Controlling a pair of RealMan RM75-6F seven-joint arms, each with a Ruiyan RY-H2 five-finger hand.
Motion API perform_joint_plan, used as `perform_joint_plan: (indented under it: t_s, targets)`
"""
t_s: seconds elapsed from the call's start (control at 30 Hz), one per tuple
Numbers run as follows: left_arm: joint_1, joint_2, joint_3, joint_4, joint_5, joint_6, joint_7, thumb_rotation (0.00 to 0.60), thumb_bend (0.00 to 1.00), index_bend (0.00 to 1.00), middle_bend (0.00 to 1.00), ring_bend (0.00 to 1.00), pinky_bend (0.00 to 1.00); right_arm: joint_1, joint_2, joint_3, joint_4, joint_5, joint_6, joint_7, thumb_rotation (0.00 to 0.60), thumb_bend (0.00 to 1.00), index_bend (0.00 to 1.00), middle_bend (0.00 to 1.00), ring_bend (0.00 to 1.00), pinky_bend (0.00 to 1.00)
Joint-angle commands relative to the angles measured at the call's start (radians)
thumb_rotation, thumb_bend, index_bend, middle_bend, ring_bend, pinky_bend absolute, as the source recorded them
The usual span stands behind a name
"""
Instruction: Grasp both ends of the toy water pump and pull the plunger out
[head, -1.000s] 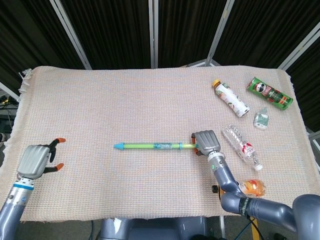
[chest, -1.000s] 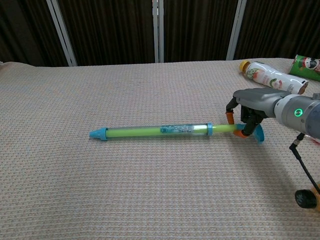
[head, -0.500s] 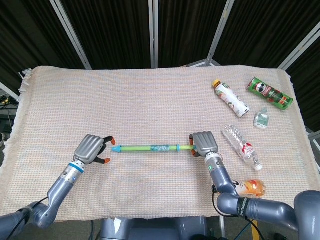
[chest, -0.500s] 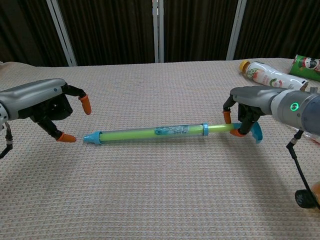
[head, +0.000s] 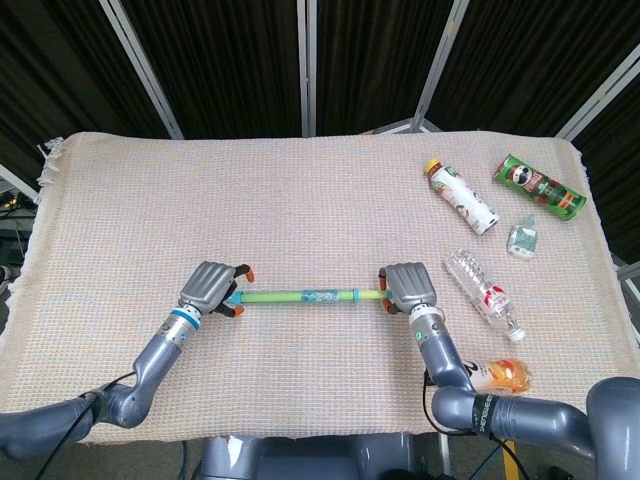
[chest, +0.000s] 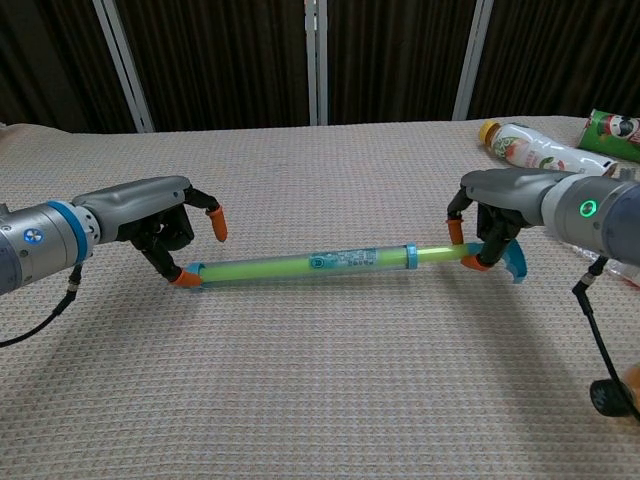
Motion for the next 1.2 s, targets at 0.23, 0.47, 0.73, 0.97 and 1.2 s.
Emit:
perform_joint_plan:
  t_s: [0.23,0.47,0.73,0.97,1.2]
  targets:
    - [-0.039,-0.036,0.009,0.037,-0.066,-0.021,0.031,0.6,0.23,0.38,0.91,0.84,1.0,0.006,0.001,-0.01,0.008,0.001,-0.007,0.013,0.6,0.47,0.67,1.0,1.0,1.0]
    - [-0.055,-0.059,0.018,0.061,-0.088,-0.025,0.024,0.6,0.26,0.39,0.91,0.84,1.0,0.008,-0.002,-0.017,0.017,-0.003,-0.01,0.028,0.6,0.48,0.67,1.0,1.0,1.0]
    - [-0.071,-0.079,0.022,0.084,-0.105,-0.033,0.014,0.6,0.3,0.41,0.91,0.84,1.0,0.011,-0.004,-0.02,0.022,-0.005,-0.011,0.038,0.6,0.48,0.68,1.0,1.0,1.0]
    - [-0.082,-0.101,0.027,0.108,-0.113,-0.033,0.003,0.6,0.37,0.48,0.91,0.84,1.0,0.01,0.0,-0.022,0.023,-0.008,-0.01,0.05,0.6,0.48,0.68,1.0,1.0,1.0]
    - [-0.081,-0.092,0.025,0.101,-0.113,-0.014,-0.006,0.6,0.5,0.67,0.91,0.84,1.0,0.009,0.01,-0.019,0.01,-0.012,0.001,0.056,0.6,0.49,0.68,1.0,1.0,1.0]
